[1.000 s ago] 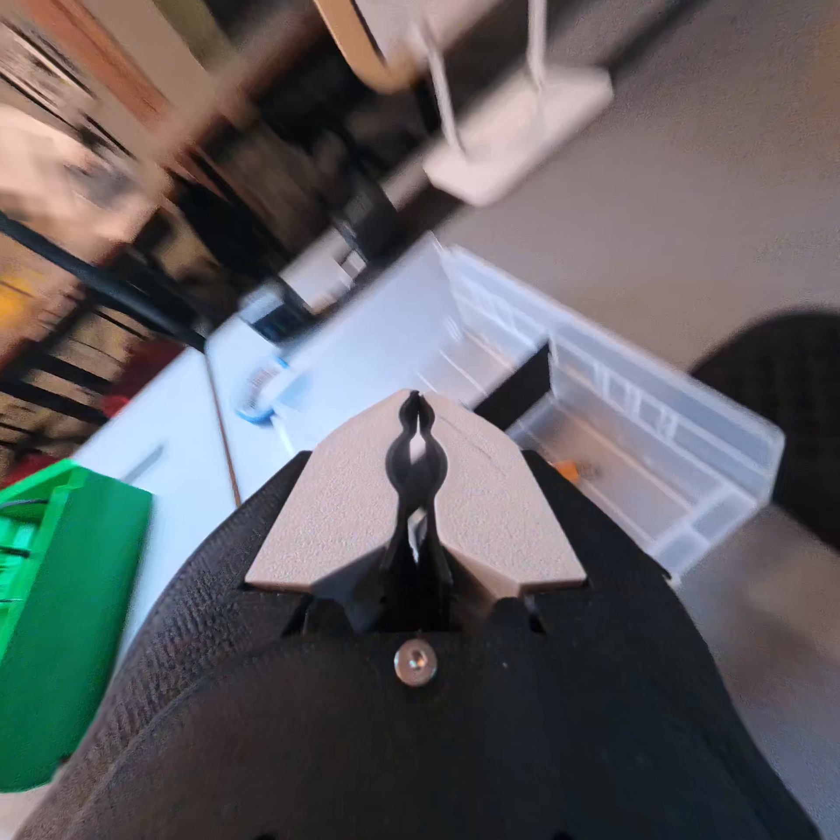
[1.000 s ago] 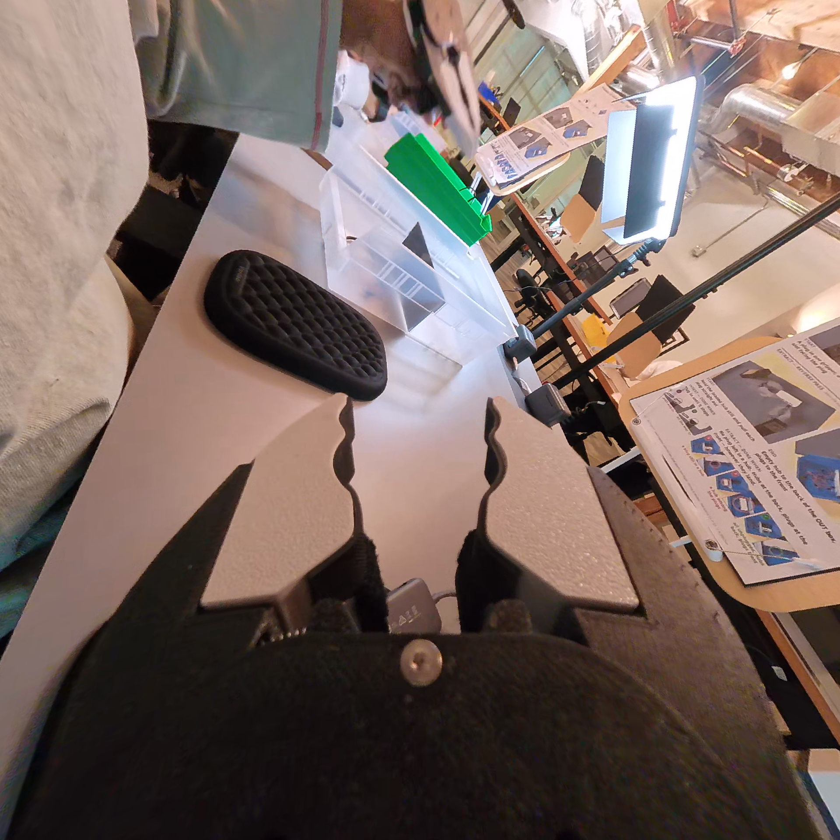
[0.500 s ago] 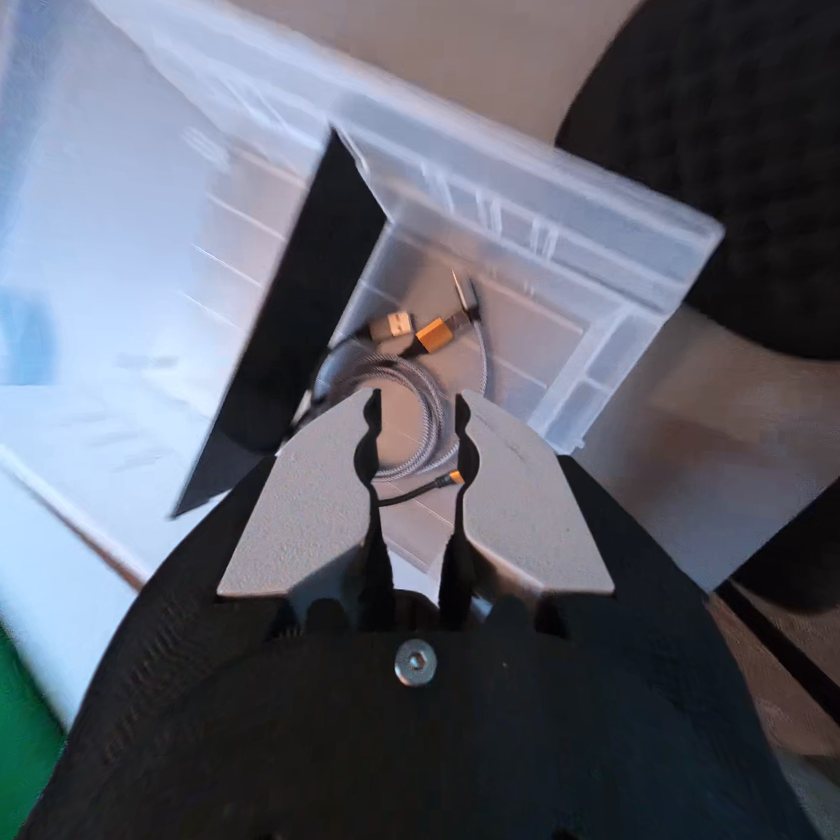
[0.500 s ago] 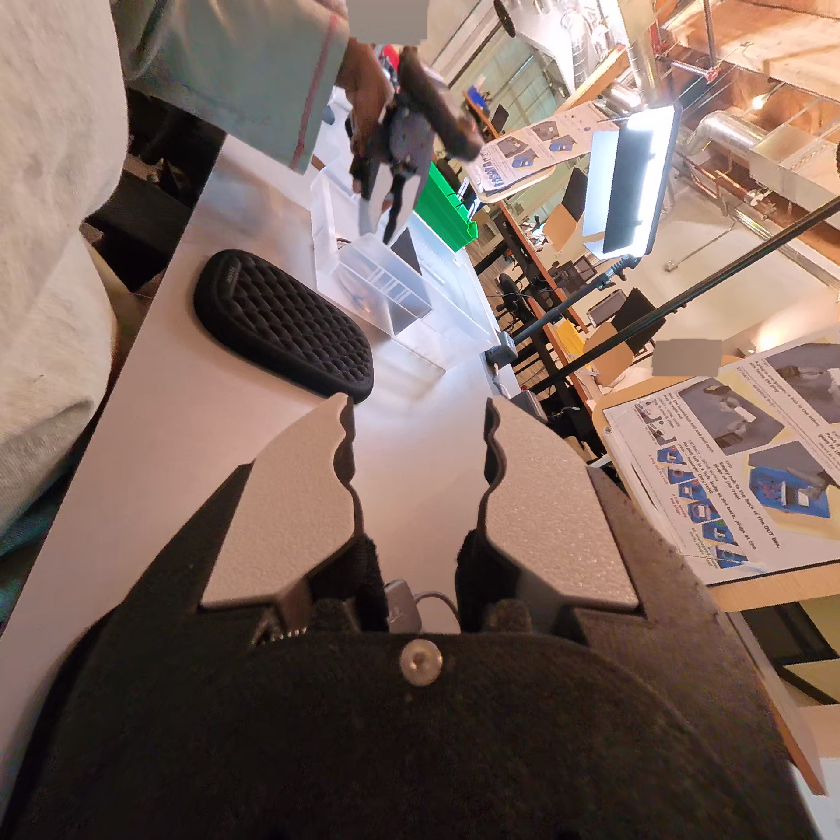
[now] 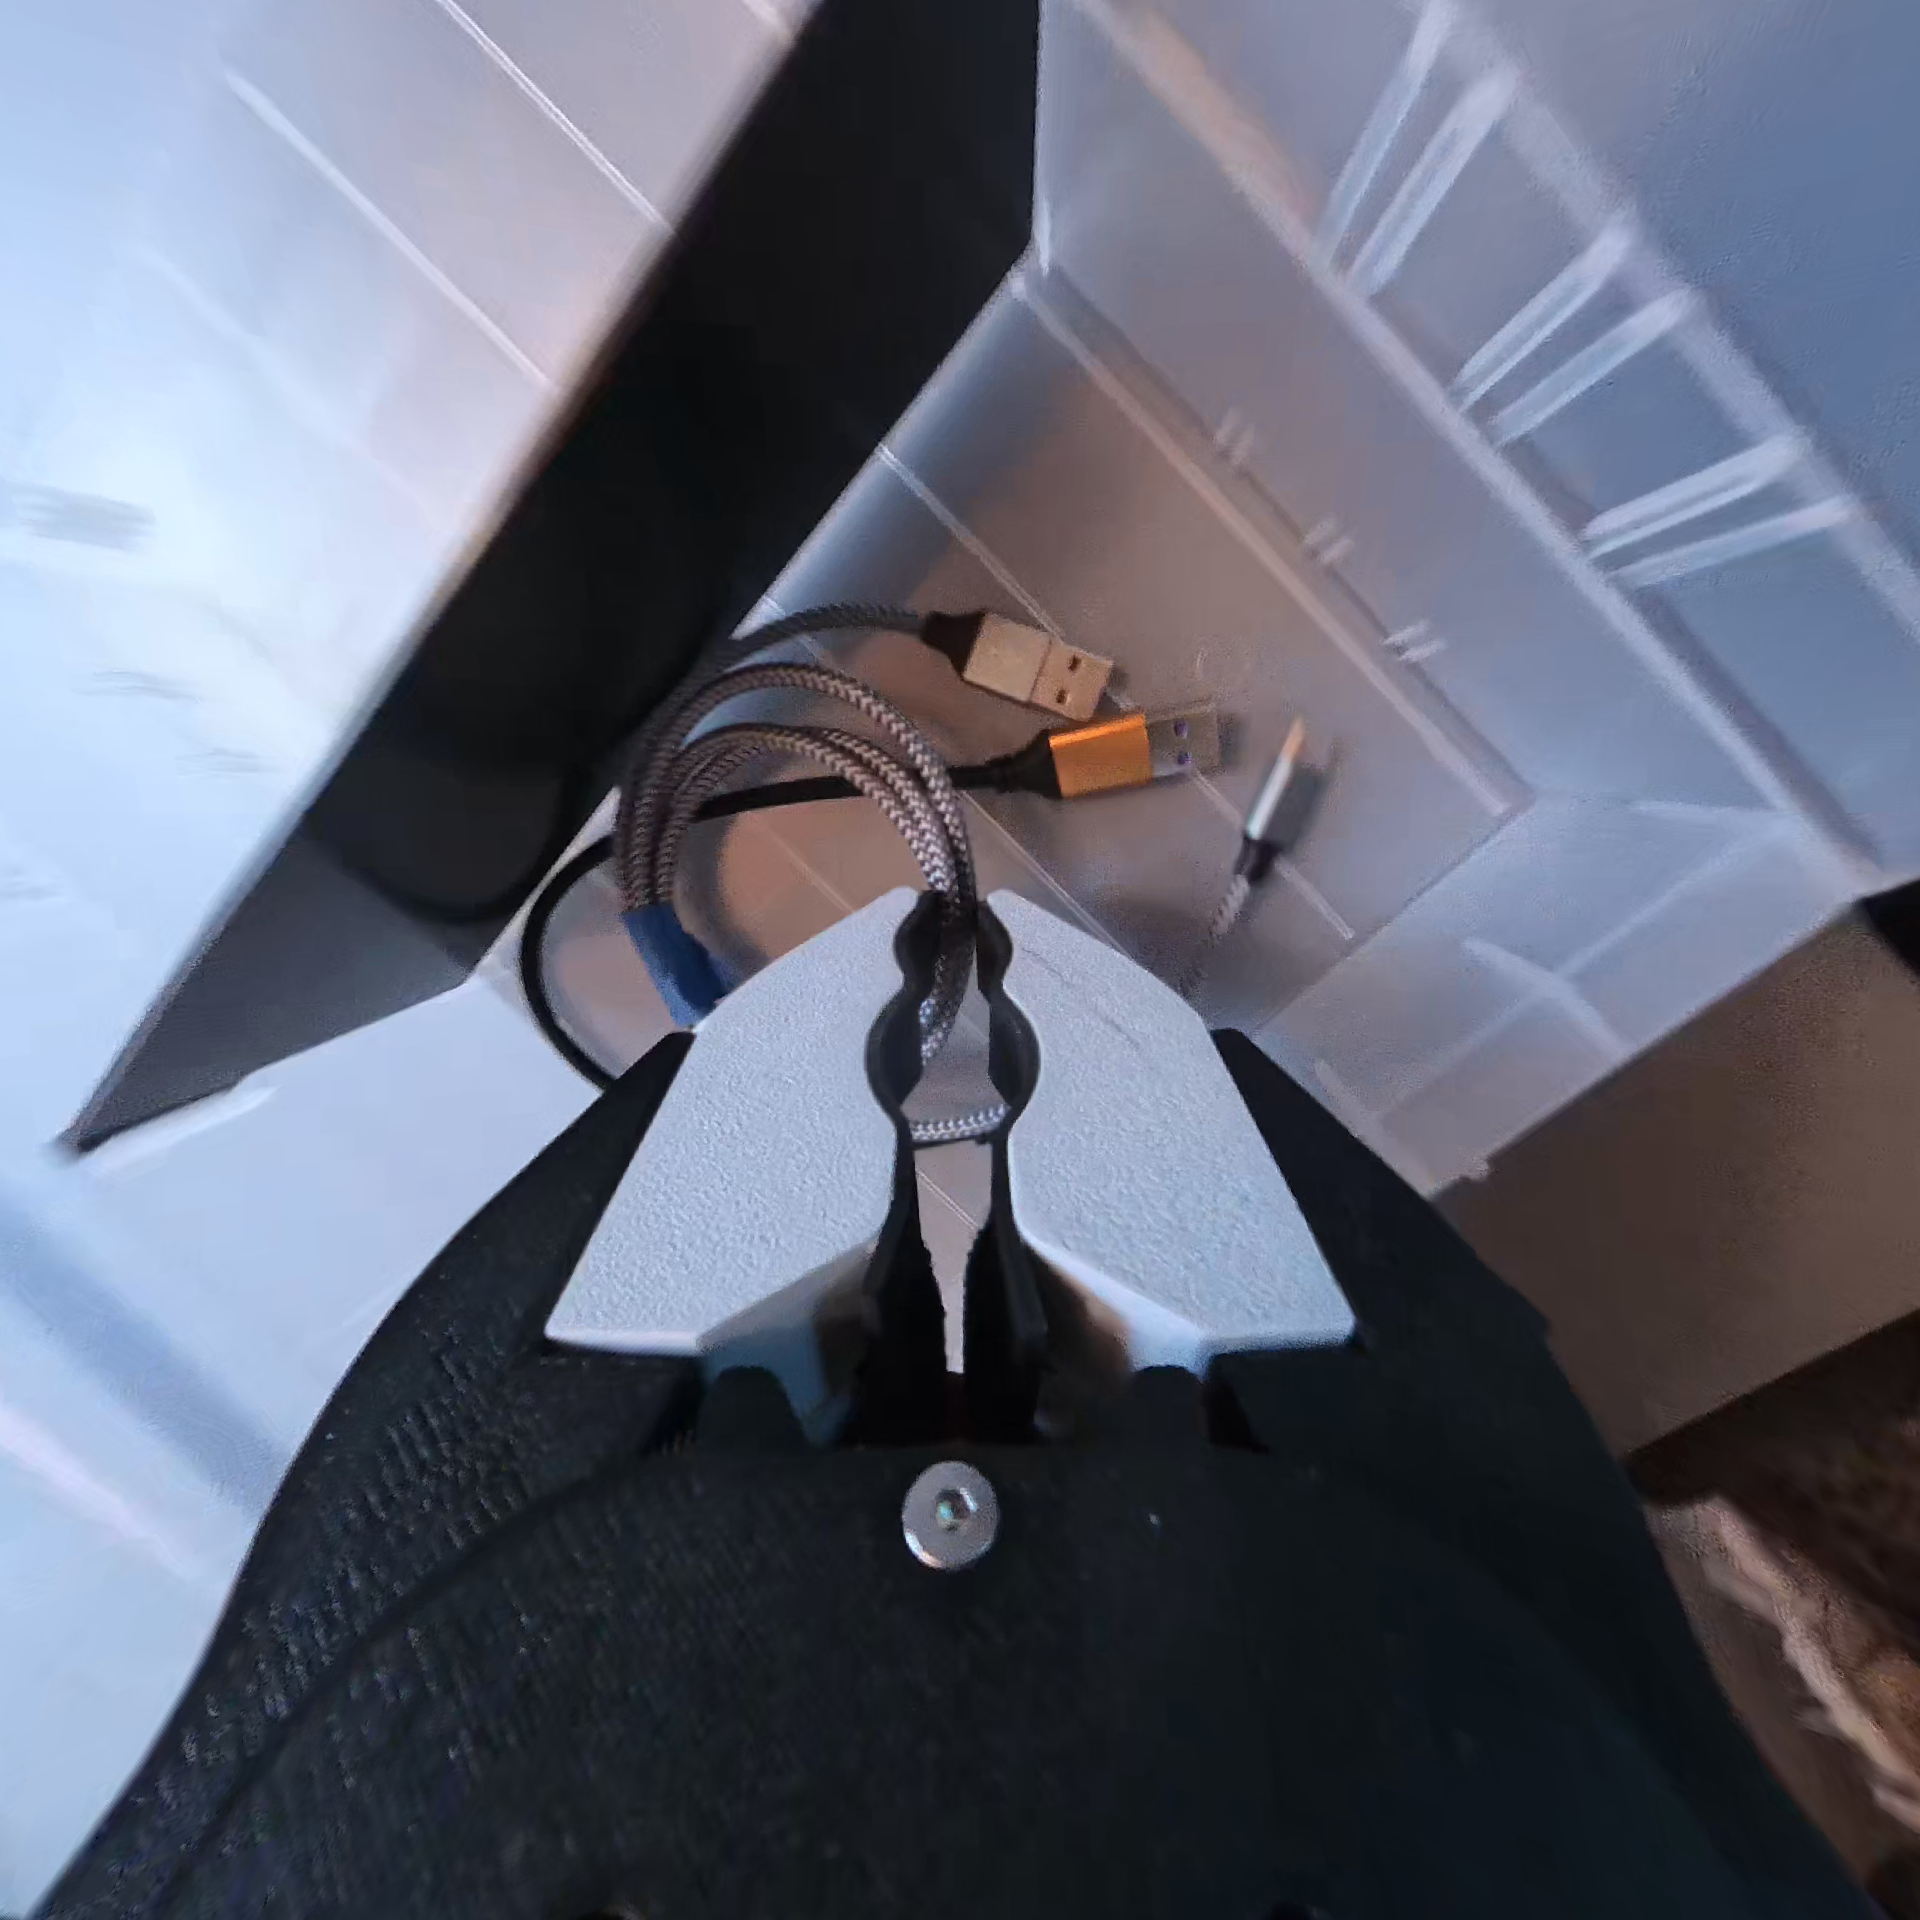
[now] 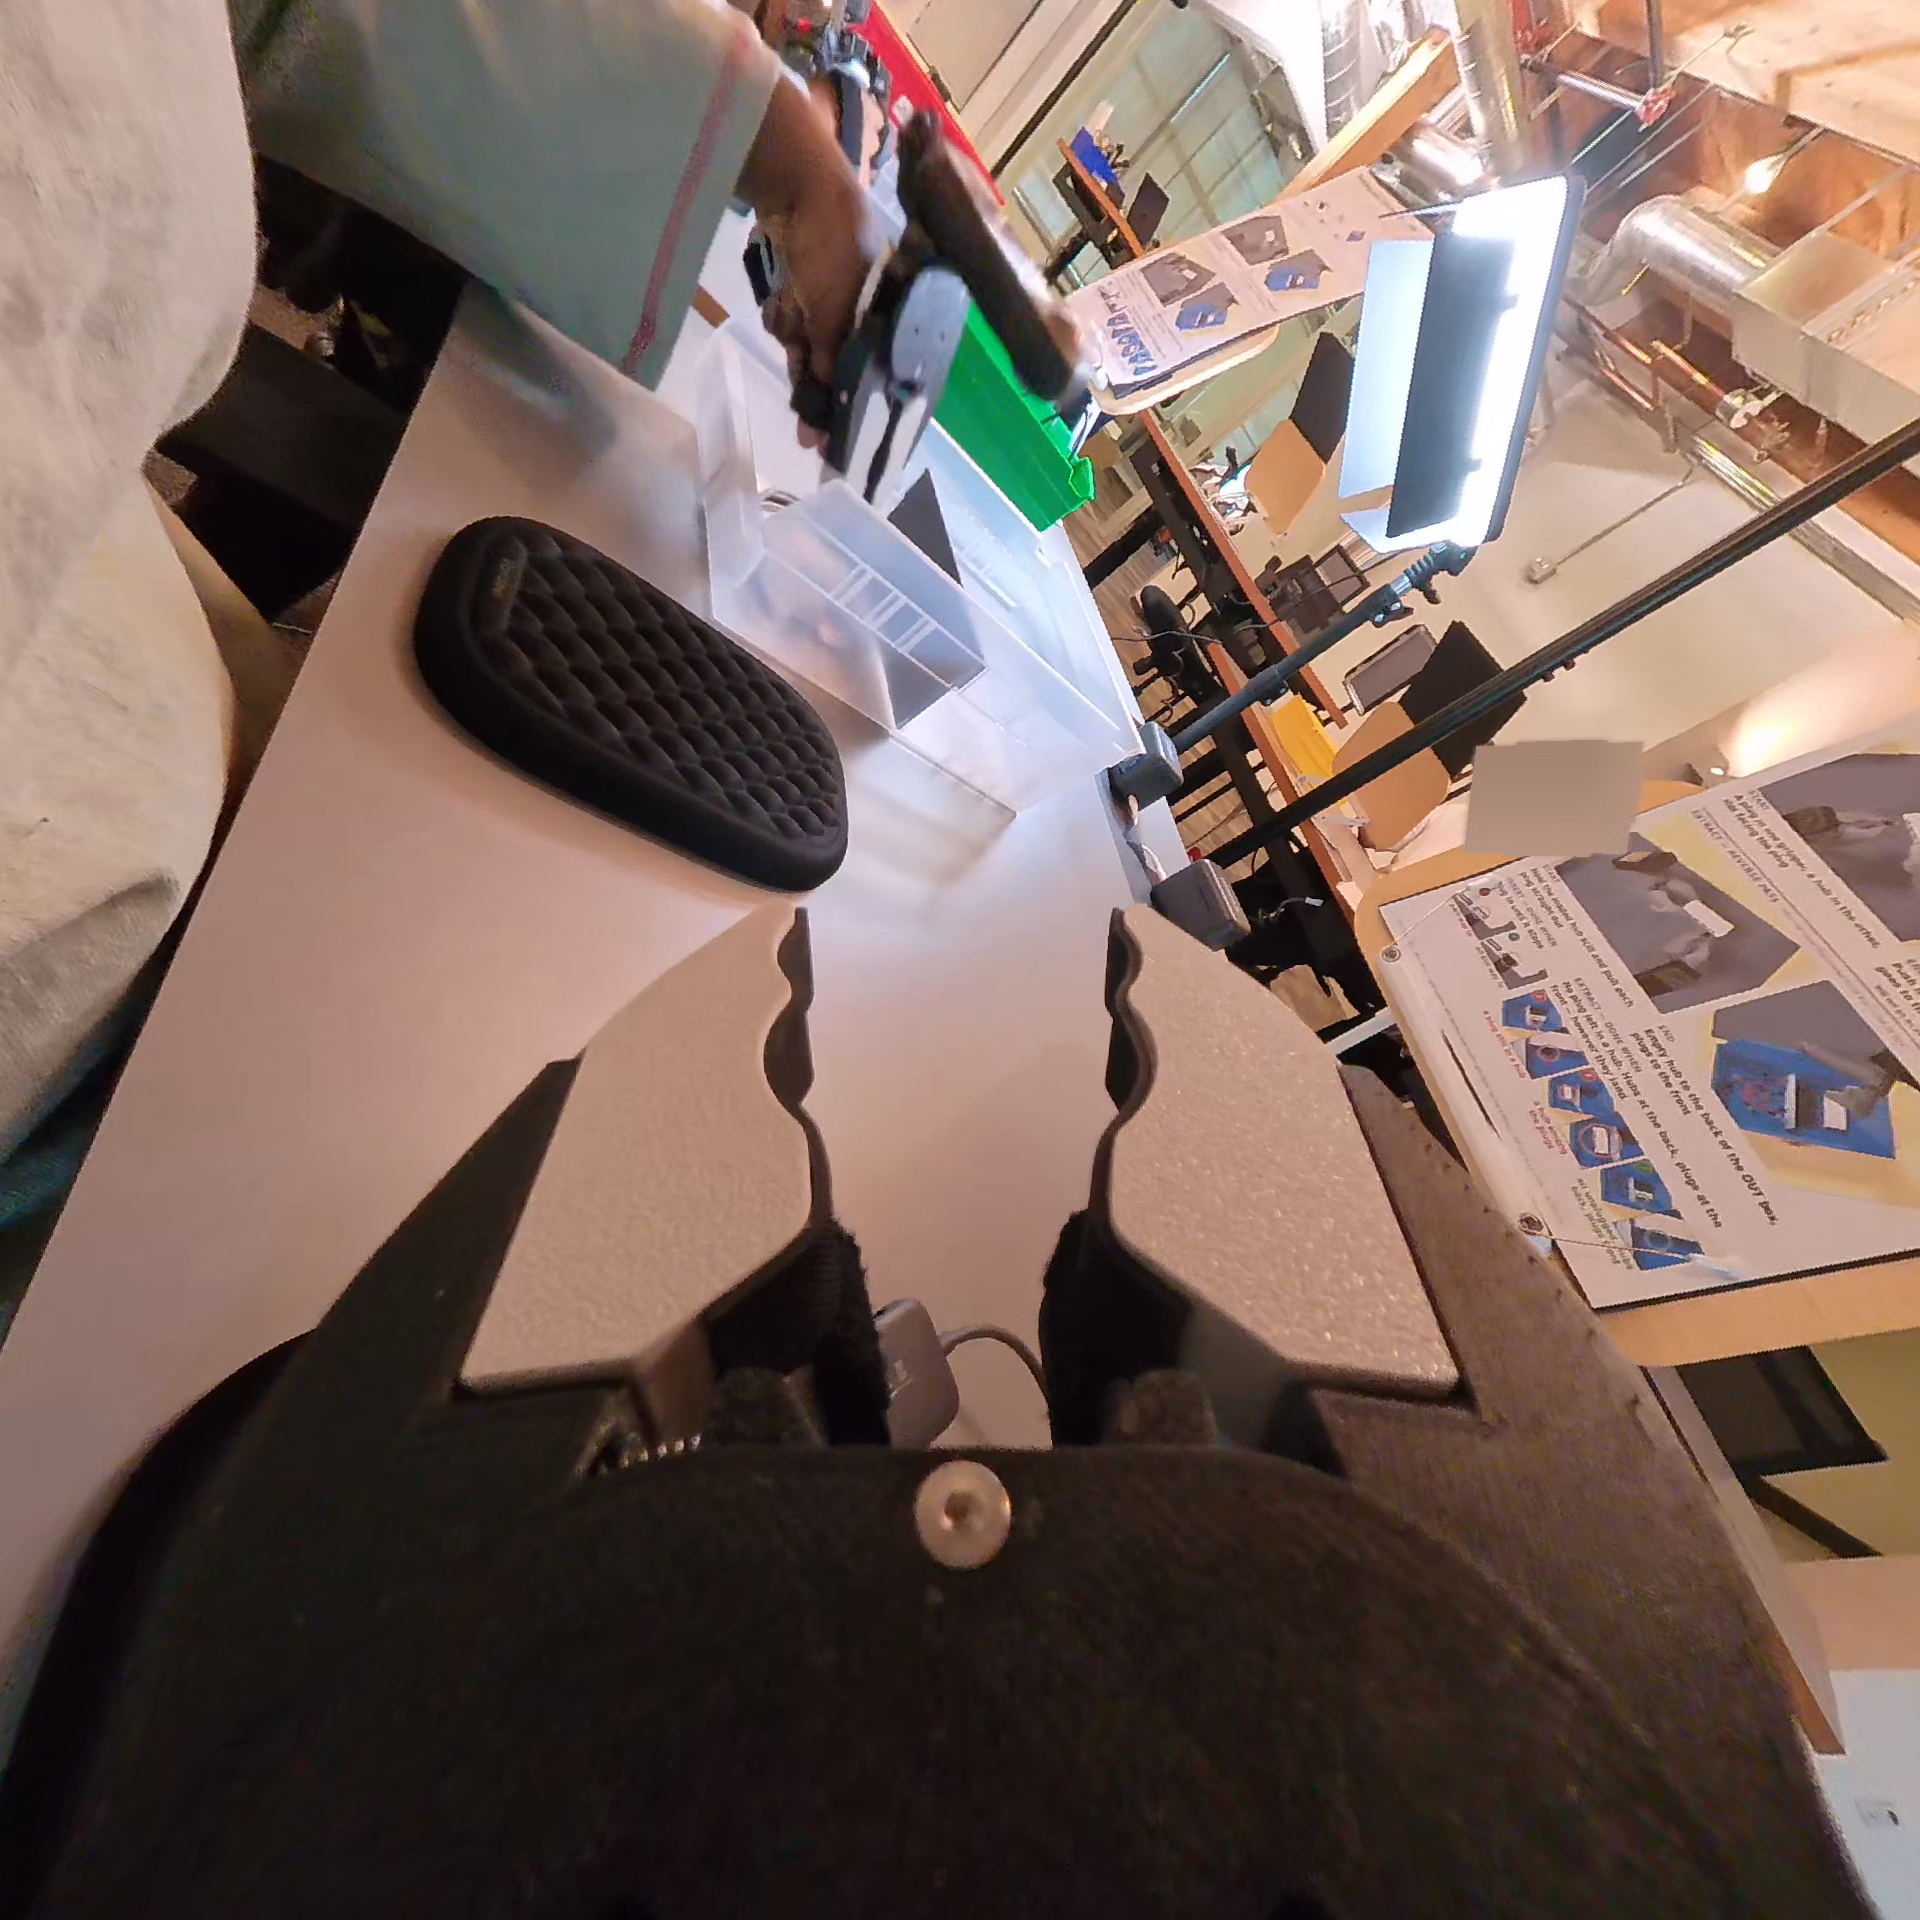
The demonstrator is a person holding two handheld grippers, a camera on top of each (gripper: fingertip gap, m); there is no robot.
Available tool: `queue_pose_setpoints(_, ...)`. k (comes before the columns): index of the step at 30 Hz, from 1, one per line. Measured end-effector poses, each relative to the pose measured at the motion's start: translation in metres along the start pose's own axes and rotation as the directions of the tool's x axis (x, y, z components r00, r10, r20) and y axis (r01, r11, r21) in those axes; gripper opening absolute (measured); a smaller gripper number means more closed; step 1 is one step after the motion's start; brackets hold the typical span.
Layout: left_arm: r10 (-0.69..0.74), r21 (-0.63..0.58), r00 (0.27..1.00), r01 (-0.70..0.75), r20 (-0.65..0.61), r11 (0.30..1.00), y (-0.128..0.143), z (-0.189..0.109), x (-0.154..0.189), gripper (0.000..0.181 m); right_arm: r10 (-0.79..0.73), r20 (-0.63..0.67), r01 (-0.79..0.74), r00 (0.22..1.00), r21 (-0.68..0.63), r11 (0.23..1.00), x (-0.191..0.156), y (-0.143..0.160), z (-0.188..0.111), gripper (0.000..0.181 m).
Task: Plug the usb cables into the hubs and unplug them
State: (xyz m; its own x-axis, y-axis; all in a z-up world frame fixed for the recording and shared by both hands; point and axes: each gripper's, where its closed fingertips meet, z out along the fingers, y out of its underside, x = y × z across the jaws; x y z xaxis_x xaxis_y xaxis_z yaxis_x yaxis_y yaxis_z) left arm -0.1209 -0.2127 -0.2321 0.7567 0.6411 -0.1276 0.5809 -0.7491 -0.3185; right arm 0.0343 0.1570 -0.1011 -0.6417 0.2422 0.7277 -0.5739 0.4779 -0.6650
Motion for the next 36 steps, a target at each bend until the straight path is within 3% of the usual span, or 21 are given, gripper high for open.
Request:
queue_pose_setpoints(1, -0.026, 0.065, 0.999, 0.025, 0.022, 0.998, -0.006, -0.012, -0.003, 0.007, 0.001, 0.0, -0.001, 1.0, 0.003, 1.0, 0.0, 0.0, 0.0, 0.054)
queue_pose_setpoints(4, -0.107, 0.276, 0.985, 0.066, 0.137, 0.959, -0.023, -0.059, -0.016, 0.005, 0.004, 0.006, -0.004, 1.0, 0.007, 1.0, -0.002, 0.0, 0.003, 0.054)
queue_pose_setpoints(7, -0.196, 0.524, 0.952, 0.046, 0.235, 0.851, -0.046, -0.113, -0.021, 0.004, 0.005, 0.013, -0.006, 1.0, 0.011, 1.0, -0.004, 0.0, 0.006, 0.054)
queue_pose_setpoints(10, -0.236, 0.708, 0.946, 0.009, 0.223, 0.706, -0.071, -0.157, -0.005, 0.004, 0.015, 0.005, -0.015, 1.0, 0.041, 0.999, -0.004, -0.004, 0.011, 0.054)
queue_pose_setpoints(13, -0.198, 0.801, 0.968, -0.007, 0.157, 0.599, -0.095, -0.177, 0.027, 0.004, 0.025, -0.025, -0.022, 0.999, 0.096, 0.995, -0.002, -0.014, 0.022, 0.053)
queue_pose_setpoints(17, -0.092, 0.843, 0.992, -0.024, 0.087, 0.537, -0.129, -0.173, 0.075, 0.004, 0.127, -0.056, -0.11, 0.99, 0.239, 0.965, 0.0, -0.035, 0.044, 0.048)
queue_pose_setpoints(21, 0.053, 0.841, 0.999, -0.037, 0.01, 0.539, -0.16, -0.148, 0.131, 0.004, 0.231, 0.058, -0.236, 0.971, 0.357, 0.904, -0.017, -0.056, 0.07, 0.045)
queue_pose_setpoints(27, 0.175, 0.822, 0.982, -0.047, -0.065, 0.568, -0.186, -0.119, 0.179, 0.004, 0.216, 0.088, -0.23, 0.972, 0.196, 0.953, -0.036, -0.035, 0.1, 0.041)
queue_pose_setpoints(36, 0.21, 0.806, 0.972, -0.043, -0.103, 0.591, -0.193, -0.106, 0.194, 0.004, 0.251, 0.099, -0.266, 0.963, 0.183, 0.947, -0.035, -0.034, 0.105, 0.015)
